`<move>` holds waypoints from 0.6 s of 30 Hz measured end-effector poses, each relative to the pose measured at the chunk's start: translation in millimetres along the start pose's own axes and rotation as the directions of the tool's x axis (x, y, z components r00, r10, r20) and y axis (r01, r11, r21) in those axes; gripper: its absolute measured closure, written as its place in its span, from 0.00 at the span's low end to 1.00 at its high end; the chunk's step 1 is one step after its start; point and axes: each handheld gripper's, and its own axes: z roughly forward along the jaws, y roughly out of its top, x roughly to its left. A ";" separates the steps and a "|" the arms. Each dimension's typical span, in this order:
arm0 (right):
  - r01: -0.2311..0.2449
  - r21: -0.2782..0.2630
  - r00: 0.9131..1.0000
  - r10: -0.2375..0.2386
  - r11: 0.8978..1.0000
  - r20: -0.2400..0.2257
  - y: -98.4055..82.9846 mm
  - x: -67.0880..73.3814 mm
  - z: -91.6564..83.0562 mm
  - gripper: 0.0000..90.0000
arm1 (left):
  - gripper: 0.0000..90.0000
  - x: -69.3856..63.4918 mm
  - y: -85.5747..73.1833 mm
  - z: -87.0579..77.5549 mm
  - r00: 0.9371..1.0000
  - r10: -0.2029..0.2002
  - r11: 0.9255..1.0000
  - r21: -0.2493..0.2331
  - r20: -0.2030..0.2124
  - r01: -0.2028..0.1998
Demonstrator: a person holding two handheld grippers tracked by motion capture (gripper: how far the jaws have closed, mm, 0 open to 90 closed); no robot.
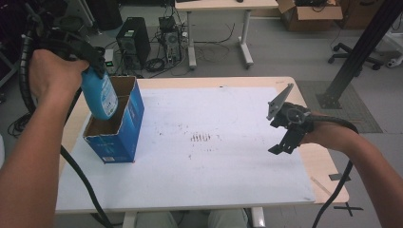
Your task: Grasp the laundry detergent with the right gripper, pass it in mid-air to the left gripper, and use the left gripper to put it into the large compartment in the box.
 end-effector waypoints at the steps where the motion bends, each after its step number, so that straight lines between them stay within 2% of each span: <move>1: -0.003 -0.001 1.000 0.003 1.000 0.002 -0.9 -0.2 -0.3 0.10 | 0.42 0.7 -0.2 3.6 1.000 0.003 1.000 0.004 0.001 -0.003; 18: -0.036 0.010 0.999 0.036 0.999 0.001 -10.6 -1.7 0.2 0.10 | 0.42 5.9 -13.8 69.6 1.000 -0.018 1.000 0.022 0.017 0.018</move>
